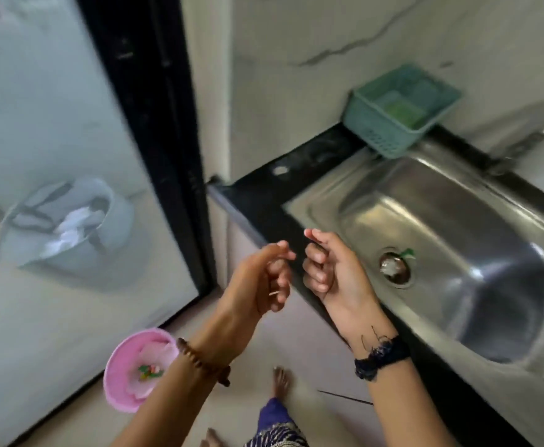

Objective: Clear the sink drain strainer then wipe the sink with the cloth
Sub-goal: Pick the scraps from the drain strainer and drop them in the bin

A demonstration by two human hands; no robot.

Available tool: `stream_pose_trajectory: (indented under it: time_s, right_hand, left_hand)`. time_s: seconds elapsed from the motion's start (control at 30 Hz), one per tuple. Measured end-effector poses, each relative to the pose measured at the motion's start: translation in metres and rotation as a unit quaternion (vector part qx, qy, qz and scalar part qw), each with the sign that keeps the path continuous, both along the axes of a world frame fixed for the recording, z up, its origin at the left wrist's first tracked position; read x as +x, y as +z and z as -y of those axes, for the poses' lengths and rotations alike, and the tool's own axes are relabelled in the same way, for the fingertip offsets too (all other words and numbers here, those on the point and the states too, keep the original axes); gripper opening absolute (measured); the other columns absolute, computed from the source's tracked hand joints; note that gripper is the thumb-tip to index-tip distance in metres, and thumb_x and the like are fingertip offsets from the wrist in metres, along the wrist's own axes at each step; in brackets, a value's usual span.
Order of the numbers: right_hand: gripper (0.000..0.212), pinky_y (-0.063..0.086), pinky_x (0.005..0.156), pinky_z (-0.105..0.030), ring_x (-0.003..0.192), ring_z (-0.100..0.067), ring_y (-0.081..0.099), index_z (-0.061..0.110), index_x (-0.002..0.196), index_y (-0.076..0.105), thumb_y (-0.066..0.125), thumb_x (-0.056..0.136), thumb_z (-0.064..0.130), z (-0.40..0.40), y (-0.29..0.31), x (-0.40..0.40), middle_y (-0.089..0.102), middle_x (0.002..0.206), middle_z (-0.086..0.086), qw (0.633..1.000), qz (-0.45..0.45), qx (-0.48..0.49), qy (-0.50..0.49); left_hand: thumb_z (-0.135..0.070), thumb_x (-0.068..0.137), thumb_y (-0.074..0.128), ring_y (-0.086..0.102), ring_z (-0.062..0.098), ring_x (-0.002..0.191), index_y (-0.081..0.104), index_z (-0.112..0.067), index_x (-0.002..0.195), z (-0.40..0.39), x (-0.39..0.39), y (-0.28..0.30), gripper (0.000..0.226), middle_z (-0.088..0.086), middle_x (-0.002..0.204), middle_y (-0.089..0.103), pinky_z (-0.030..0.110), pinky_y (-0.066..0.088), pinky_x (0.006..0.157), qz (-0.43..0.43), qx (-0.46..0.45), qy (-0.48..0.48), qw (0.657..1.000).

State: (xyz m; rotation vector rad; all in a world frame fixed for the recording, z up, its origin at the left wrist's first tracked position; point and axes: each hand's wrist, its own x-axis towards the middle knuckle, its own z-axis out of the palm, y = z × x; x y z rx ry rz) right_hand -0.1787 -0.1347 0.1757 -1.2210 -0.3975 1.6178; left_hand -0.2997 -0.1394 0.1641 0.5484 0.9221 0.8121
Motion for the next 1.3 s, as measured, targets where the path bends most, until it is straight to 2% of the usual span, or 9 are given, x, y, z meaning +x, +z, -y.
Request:
stream_pose_trajectory:
  time_s: [0.23, 0.43, 0.53, 0.6, 0.73, 0.87, 1.03, 1.17, 1.3]
  right_hand:
    - [0.018, 0.023, 0.030, -0.014, 0.031, -0.004, 0.033, 0.018, 0.074, 0.061, 0.052, 0.089, 0.018, 0.000, 0.007, 0.138, 0.042, 0.042, 0.008, 0.986, 0.063, -0.012, -0.153]
    - [0.015, 0.025, 0.030, -0.012, 0.029, -0.002, 0.034, 0.015, 0.081, 0.061, 0.050, 0.091, 0.017, -0.025, -0.038, 0.246, 0.049, 0.042, 0.009, 0.967, 0.107, -0.084, -0.216]
    - [0.016, 0.028, 0.031, -0.013, 0.036, -0.004, 0.036, 0.011, 0.086, 0.062, 0.048, 0.092, 0.014, -0.043, -0.073, 0.284, 0.052, 0.060, 0.004, 0.956, 0.173, -0.140, -0.190]
    - [0.013, 0.029, 0.033, -0.014, 0.040, -0.006, 0.036, 0.009, 0.085, 0.063, 0.051, 0.090, 0.012, -0.054, -0.100, 0.307, 0.053, 0.064, 0.001, 0.955, 0.187, -0.177, -0.147]
    - [0.011, 0.031, 0.038, -0.016, 0.044, -0.012, 0.043, 0.008, 0.086, 0.064, 0.055, 0.089, 0.013, -0.066, -0.150, 0.333, 0.058, 0.065, -0.004, 0.934, 0.277, -0.218, -0.052]
    - [0.019, 0.045, 0.064, -0.026, 0.080, -0.024, 0.064, 0.014, 0.096, 0.069, 0.055, 0.089, 0.026, -0.074, -0.193, 0.334, 0.069, 0.088, -0.006, 0.849, 0.486, -0.197, 0.059]
    - [0.027, 0.047, 0.069, -0.031, 0.089, -0.031, 0.064, 0.012, 0.106, 0.061, 0.044, 0.094, 0.030, -0.080, -0.226, 0.323, 0.068, 0.099, -0.011, 0.736, 0.638, -0.161, 0.161]
    - [0.030, 0.036, 0.062, -0.026, 0.086, -0.028, 0.064, 0.013, 0.109, 0.059, 0.037, 0.099, 0.030, -0.072, -0.235, 0.317, 0.068, 0.097, -0.010, 0.706, 0.674, -0.144, 0.165]
    - [0.024, 0.035, 0.057, -0.026, 0.074, -0.027, 0.060, 0.010, 0.089, 0.061, 0.046, 0.093, 0.028, -0.063, -0.223, 0.320, 0.068, 0.088, -0.010, 0.761, 0.619, -0.163, 0.104]
  left_hand:
    - [-0.016, 0.093, 0.049, 0.057, 0.007, 0.052, 0.060, -0.016, 0.082, -0.046, 0.140, 0.019, 0.015, -0.003, 0.064, 0.062, 0.017, 0.047, 0.049, -0.106, 0.135, -0.216, 0.961]
    - [-0.010, 0.092, 0.049, 0.054, 0.006, 0.047, 0.057, -0.014, 0.077, -0.103, 0.244, -0.018, 0.018, 0.001, 0.067, 0.058, 0.014, 0.045, 0.043, -0.208, 0.106, -0.260, 0.937]
    - [-0.007, 0.090, 0.051, 0.051, 0.008, 0.048, 0.059, -0.010, 0.080, -0.132, 0.284, -0.055, 0.013, 0.001, 0.066, 0.058, 0.012, 0.042, 0.036, -0.300, 0.116, -0.286, 0.902]
    - [-0.007, 0.087, 0.054, 0.052, 0.009, 0.052, 0.065, -0.009, 0.086, -0.147, 0.307, -0.084, 0.011, 0.001, 0.071, 0.062, 0.013, 0.042, 0.041, -0.385, 0.185, -0.309, 0.850]
    - [-0.017, 0.088, 0.048, 0.063, 0.023, 0.086, 0.068, -0.012, 0.097, -0.159, 0.335, -0.137, 0.022, 0.006, 0.098, 0.067, 0.027, 0.046, 0.067, -0.552, 0.292, -0.380, 0.683]
    - [-0.017, 0.090, 0.048, 0.055, 0.026, 0.109, 0.057, -0.017, 0.114, -0.155, 0.348, -0.183, 0.026, 0.008, 0.119, 0.056, 0.035, 0.046, 0.084, -0.611, 0.336, -0.445, 0.563]
    - [-0.014, 0.093, 0.046, 0.051, 0.026, 0.114, 0.052, -0.014, 0.122, -0.151, 0.347, -0.214, 0.029, 0.009, 0.126, 0.049, 0.035, 0.048, 0.084, -0.655, 0.372, -0.474, 0.456]
    - [-0.011, 0.095, 0.042, 0.055, 0.026, 0.109, 0.055, -0.010, 0.116, -0.153, 0.343, -0.218, 0.025, 0.010, 0.122, 0.052, 0.035, 0.049, 0.079, -0.660, 0.390, -0.474, 0.433]
    - [-0.019, 0.094, 0.045, 0.058, 0.027, 0.105, 0.057, -0.010, 0.111, -0.151, 0.339, -0.207, 0.023, 0.009, 0.116, 0.058, 0.036, 0.047, 0.081, -0.654, 0.359, -0.452, 0.490]
